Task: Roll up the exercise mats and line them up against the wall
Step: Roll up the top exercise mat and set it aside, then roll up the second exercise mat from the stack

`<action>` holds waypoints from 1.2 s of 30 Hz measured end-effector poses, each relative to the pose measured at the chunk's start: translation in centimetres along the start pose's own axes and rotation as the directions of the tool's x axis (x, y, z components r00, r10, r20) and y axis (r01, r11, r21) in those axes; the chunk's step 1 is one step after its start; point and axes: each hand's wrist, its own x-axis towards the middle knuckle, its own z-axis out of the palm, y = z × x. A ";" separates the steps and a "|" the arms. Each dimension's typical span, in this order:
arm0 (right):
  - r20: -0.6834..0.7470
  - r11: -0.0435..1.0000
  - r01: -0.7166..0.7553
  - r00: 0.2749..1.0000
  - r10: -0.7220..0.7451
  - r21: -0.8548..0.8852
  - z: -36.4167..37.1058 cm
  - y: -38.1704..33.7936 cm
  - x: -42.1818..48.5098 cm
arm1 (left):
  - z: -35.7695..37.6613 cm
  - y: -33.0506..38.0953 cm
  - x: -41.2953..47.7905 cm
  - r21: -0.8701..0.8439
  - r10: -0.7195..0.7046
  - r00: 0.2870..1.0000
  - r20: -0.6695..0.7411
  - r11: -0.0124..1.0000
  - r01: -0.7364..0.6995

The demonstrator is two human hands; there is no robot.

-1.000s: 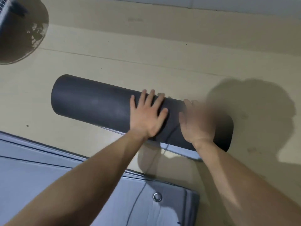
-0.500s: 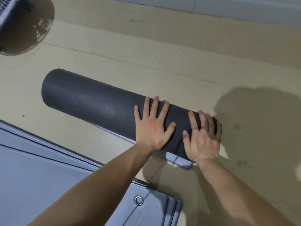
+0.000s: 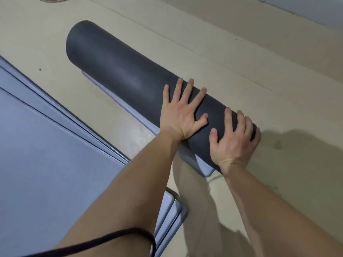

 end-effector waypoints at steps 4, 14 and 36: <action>-0.004 0.999 0.003 1.000 -0.003 -0.039 -0.3 -0.6 -0.4 | -0.2 0.9 -3.5 -0.129 -0.093 0.995 -0.021 0.988 0.089; 0.127 0.847 0.484 0.875 -0.467 -0.221 -2.3 -12.2 -14.2 | 3.2 -11.4 -32.5 -0.256 -0.204 0.971 0.124 0.939 0.230; 0.821 0.120 0.991 0.122 -0.557 -0.067 -4.3 -24.5 -43.7 | 10.2 -3.6 -70.2 -0.286 -0.505 0.757 0.415 0.717 0.636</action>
